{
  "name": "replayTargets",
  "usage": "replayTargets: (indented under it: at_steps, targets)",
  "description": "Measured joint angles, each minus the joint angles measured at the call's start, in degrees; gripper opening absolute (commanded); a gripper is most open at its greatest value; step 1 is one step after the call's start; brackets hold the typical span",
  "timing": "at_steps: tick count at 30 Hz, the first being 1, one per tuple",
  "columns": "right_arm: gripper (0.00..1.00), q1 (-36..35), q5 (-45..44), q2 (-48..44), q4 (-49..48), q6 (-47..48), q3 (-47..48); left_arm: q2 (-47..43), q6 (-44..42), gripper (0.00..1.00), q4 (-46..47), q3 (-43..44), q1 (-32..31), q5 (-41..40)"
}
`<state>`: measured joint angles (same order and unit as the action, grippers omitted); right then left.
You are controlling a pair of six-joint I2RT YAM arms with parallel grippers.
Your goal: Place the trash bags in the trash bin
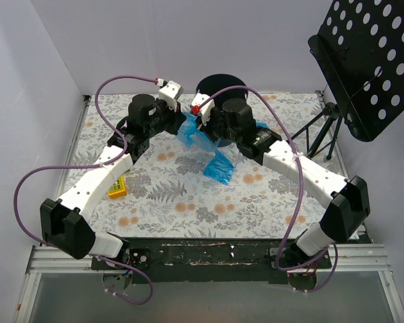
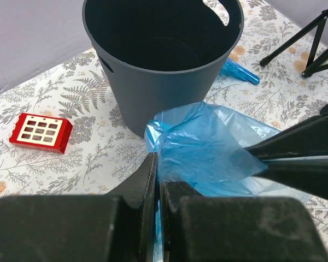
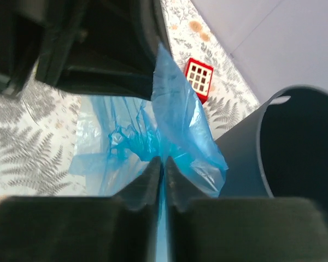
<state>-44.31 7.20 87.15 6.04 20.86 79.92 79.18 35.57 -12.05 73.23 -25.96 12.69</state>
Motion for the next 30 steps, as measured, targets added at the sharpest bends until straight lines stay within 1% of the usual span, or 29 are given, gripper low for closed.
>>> replayTargets:
  at_steps: [1, 2, 3, 8, 13, 15, 18, 24, 25, 27, 29, 30]
  targets:
    - [0.01, -0.04, -0.76, 0.72, -0.07, -0.09, 0.5, 0.0, 0.0, 0.01, -0.02, 0.0, 0.0, 0.04]
    - [0.01, -0.09, -1.36, 1.25, -0.17, -0.24, 0.81, 0.0, -0.09, 0.08, -0.02, 0.0, 0.0, 0.04]
    - [0.01, -0.07, -2.14, 1.44, -0.17, -0.39, 0.87, 0.02, -0.2, 0.12, -0.07, 0.0, 0.0, 0.02]
    - [0.01, -0.07, -4.15, 0.68, 0.02, -0.57, 1.79, 0.0, -0.9, 0.12, 1.18, -1.44, 0.0, -1.38]
    - [0.01, 0.55, -6.4, -3.63, 0.44, -0.7, 2.38, 0.31, -1.27, 0.13, 2.97, -7.43, 0.0, -3.19]
    - [0.01, 1.46, -7.74, -6.01, 0.5, -0.72, 2.38, 0.94, -1.22, 0.11, 3.1, -7.87, 0.13, -3.34]
    - [0.01, 3.74, -10.01, -8.41, 0.55, -1.07, 2.36, 1.38, -1.2, 0.0, 3.54, -7.87, 0.39, -3.8]
    - [0.01, 7.63, -14.38, -10.14, 1.64, -1.44, 0.42, 1.38, -0.61, 0.0, 4.33, -7.85, 0.81, -5.18]
    - [0.09, 7.8, -14.32, -10.14, 2.36, -1.4, -0.09, 1.38, -0.37, 0.0, 4.37, -7.82, 0.94, -5.22]
    - [0.35, 7.98, -12.85, -10.12, 3.8, -1.11, -0.92, 1.38, 0.07, 0.0, 4.39, -7.63, 1.09, -5.16]
    - [0.5, 8.0, -8.74, -10.03, 4.72, -0.85, -1.14, 1.4, 0.57, 0.0, 4.15, -6.91, 1.11, -4.57]
    - [0.54, 8.0, -6.23, -9.94, 4.7, -0.48, -1.14, 1.42, 0.81, 0.0, 4.11, -6.36, 1.16, -4.28]
